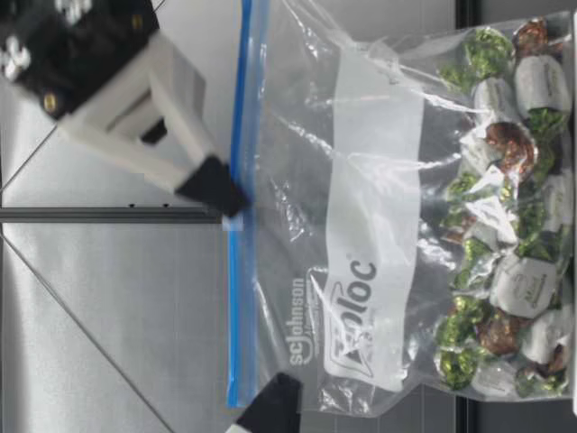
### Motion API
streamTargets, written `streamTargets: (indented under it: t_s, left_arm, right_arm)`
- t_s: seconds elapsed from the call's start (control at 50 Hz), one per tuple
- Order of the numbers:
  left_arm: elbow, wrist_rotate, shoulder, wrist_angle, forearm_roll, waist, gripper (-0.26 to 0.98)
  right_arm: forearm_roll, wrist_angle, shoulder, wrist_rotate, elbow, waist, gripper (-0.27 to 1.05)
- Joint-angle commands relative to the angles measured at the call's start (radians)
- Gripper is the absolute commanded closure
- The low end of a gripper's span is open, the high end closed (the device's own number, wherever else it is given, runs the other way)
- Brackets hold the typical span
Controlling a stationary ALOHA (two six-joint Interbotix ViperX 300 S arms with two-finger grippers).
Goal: Slide open the ziploc bag.
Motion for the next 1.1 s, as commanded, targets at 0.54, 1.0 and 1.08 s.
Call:
streamTargets:
  t_s: [0.54, 1.0, 1.08]
  left_arm:
    - [0.035, 0.012, -0.049, -0.005, -0.020, 0.008, 0.90]
    - [0.028, 0.015, -0.041, -0.002, -0.020, 0.008, 0.90]
    - [0.025, 0.017, -0.038, 0.002, -0.020, 0.008, 0.90]
  right_arm:
    - [0.000, -0.002, -0.193, 0.003, 0.178, -0.043, 0.84]
    - [0.002, -0.002, -0.288, 0.008, 0.261, -0.044, 0.84]
    - [0.000, -0.002, -0.288, 0.008, 0.262, -0.043, 0.84]
